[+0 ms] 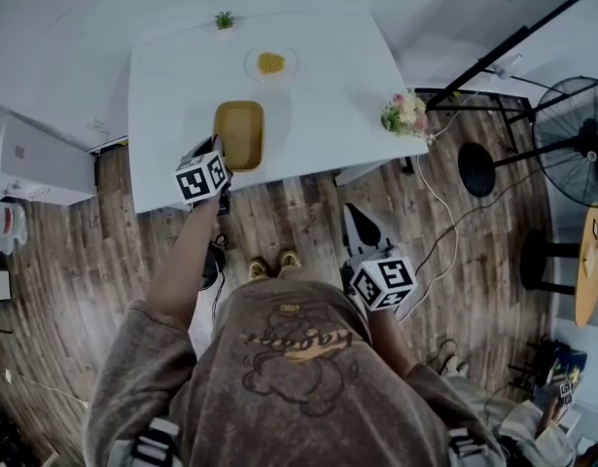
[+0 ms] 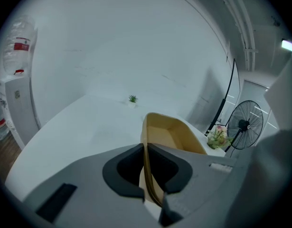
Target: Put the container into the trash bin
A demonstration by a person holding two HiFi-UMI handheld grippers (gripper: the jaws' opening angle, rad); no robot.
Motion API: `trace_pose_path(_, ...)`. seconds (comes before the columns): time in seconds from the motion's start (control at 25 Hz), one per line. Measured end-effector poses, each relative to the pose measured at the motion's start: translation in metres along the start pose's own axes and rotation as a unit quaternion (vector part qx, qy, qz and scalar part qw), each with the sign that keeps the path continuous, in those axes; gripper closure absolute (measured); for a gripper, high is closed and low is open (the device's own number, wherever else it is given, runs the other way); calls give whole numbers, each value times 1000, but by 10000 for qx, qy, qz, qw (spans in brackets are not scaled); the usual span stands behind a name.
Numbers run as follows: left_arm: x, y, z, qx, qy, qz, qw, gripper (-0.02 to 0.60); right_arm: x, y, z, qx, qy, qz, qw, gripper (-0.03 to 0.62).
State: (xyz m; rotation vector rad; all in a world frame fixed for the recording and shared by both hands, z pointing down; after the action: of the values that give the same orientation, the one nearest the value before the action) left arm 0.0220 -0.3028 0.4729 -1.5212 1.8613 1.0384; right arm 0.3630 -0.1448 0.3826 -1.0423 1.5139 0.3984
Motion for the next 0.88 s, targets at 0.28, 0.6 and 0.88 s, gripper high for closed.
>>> trace_pose_path(0.28, 4, -8, 47, -231, -216, 150, 9994, 565, 1, 4, -6, 205, -21, 21, 9998, 592)
trace_pose_path(0.6, 0, -10, 103, -351, -482, 277, 9978, 565, 0, 13, -17, 532, -11, 86, 9985, 592)
trace_pose_path(0.88, -3, -3, 149, -297, -695, 311, 9967, 565, 0, 28, -34, 859, 88, 127, 9962, 592)
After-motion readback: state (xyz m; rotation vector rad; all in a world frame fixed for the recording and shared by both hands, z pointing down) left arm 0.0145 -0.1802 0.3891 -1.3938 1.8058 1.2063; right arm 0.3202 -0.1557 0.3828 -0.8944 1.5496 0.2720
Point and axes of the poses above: the fingertips, and each gripper's own axes: z backward along the fingers, y to its left, x out of its top, the point moved 7 cm from there along z, backward along the fingers, and after that the axes turned 8 degrees about x, right-handed, at the moved point
